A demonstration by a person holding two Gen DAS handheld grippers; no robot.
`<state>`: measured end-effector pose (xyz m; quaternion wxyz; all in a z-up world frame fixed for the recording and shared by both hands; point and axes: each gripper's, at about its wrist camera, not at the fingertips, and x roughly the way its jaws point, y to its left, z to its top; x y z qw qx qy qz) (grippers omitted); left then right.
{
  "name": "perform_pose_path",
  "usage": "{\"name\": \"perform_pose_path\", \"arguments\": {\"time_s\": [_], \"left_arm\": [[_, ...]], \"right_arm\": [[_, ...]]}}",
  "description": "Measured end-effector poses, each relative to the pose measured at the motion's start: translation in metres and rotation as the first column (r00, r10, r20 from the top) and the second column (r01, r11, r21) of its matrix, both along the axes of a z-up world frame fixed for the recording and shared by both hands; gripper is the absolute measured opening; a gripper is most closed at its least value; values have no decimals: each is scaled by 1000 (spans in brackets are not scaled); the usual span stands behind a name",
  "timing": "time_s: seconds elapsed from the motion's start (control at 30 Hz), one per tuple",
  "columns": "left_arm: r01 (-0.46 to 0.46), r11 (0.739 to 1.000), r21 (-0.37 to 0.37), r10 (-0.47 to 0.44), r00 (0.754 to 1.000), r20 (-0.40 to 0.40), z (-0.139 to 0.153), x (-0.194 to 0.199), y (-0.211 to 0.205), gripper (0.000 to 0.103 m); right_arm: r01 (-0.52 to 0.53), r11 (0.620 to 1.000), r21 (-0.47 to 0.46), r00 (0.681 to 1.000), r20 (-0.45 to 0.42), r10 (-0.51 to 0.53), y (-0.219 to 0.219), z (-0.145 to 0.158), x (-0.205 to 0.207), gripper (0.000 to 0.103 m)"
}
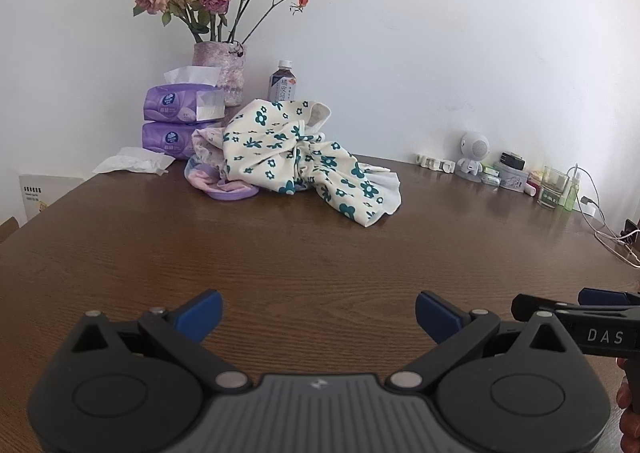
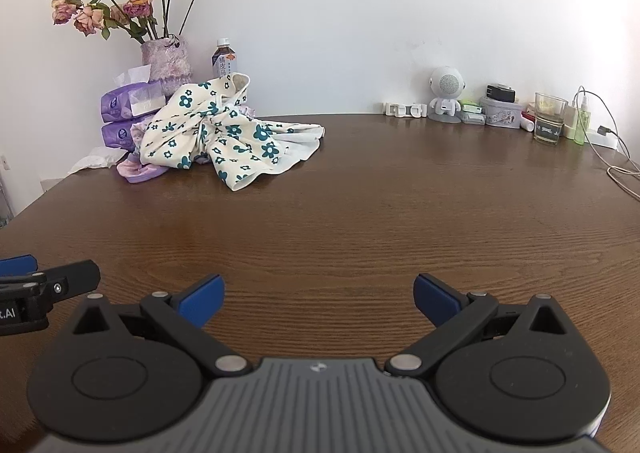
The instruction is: Fold clothes
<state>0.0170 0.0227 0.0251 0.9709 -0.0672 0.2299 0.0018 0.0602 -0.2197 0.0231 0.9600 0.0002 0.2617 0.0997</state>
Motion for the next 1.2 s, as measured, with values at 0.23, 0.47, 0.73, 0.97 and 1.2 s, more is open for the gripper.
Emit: {"name": "perform_pose_path", "arguments": {"time_s": [0.23,0.47,0.73,0.97,1.2], "left_arm": [[16,1000,15,-17,1000,10,17,12,4,103],[41,999,28,-41,999,18,33,24,7,103],[61,998,7,-61,998,1,39,43,17,103],[59,998,8,-59,998,-12,46,63,22,103],[52,997,48,-53,998,19,62,89,22,103]], "right_arm": [[-4,1000,-5,1000,27,4,6,12,11,103],[-17,1000,19,1000,21,16,6,26,24,103],[-15,1000,21,1000,9,14,7,34,44,103],[-18,1000,2,1000,6,18,13,38,59,103],[-37,999,-30,998,45,38,20,54,79,103]]}}
